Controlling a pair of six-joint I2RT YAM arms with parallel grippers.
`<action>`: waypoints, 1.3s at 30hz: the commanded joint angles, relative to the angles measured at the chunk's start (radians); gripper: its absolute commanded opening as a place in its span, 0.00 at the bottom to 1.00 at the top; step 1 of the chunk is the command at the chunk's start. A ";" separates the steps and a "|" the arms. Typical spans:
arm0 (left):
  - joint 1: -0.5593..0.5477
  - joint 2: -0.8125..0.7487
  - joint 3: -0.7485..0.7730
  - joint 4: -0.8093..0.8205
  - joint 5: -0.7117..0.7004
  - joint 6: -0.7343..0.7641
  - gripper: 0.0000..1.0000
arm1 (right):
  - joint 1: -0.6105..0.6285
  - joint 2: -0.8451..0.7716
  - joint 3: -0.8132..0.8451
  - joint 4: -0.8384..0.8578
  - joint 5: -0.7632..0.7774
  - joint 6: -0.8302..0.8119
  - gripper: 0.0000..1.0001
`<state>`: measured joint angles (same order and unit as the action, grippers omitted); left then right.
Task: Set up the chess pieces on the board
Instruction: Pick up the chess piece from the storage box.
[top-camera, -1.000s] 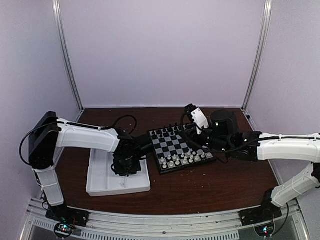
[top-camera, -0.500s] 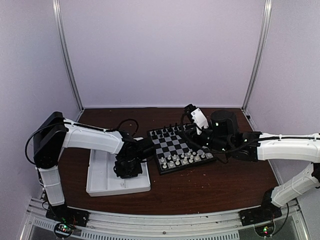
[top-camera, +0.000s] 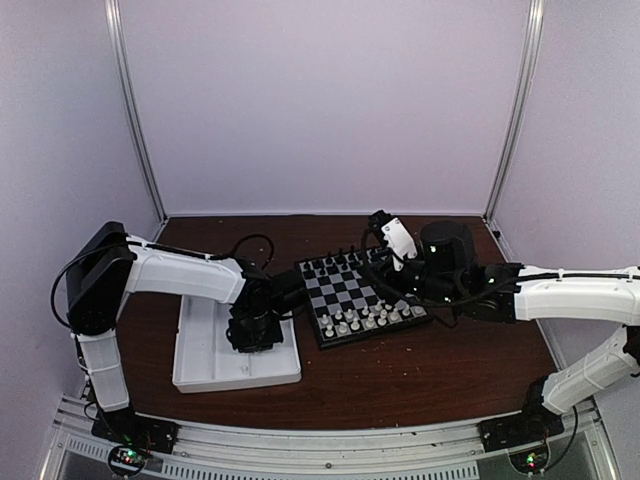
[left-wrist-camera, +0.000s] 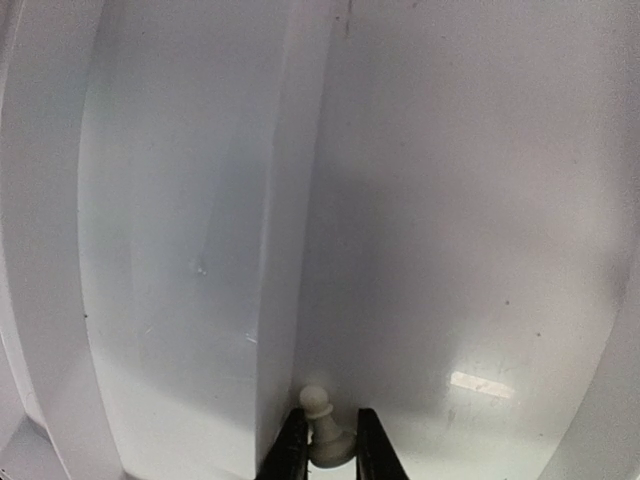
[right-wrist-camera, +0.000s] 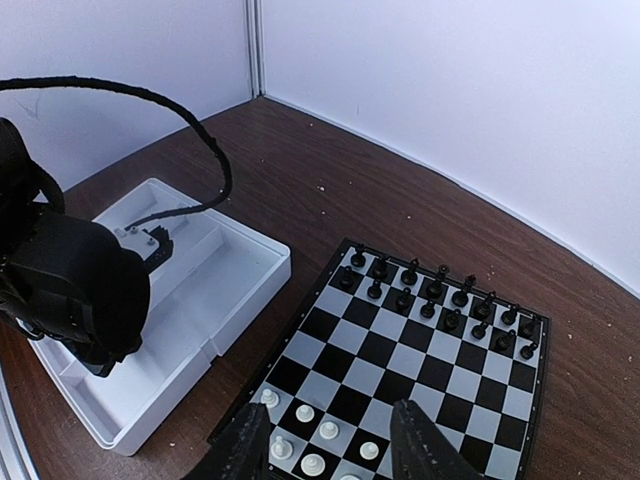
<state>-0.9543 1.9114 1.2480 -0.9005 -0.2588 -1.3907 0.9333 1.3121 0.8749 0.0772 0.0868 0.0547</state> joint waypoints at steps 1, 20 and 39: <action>0.011 0.023 0.015 -0.005 0.004 0.052 0.01 | -0.007 -0.003 0.010 -0.005 -0.004 0.002 0.44; 0.020 -0.389 -0.364 0.531 0.090 0.687 0.04 | -0.082 0.348 0.362 -0.292 -0.519 0.314 0.45; 0.019 -0.624 -0.521 0.790 0.333 1.039 0.05 | -0.050 0.701 0.650 -0.307 -1.097 0.679 0.34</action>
<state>-0.9356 1.2865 0.7170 -0.1757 -0.0006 -0.4259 0.8696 1.9762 1.5040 -0.2787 -0.9066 0.6384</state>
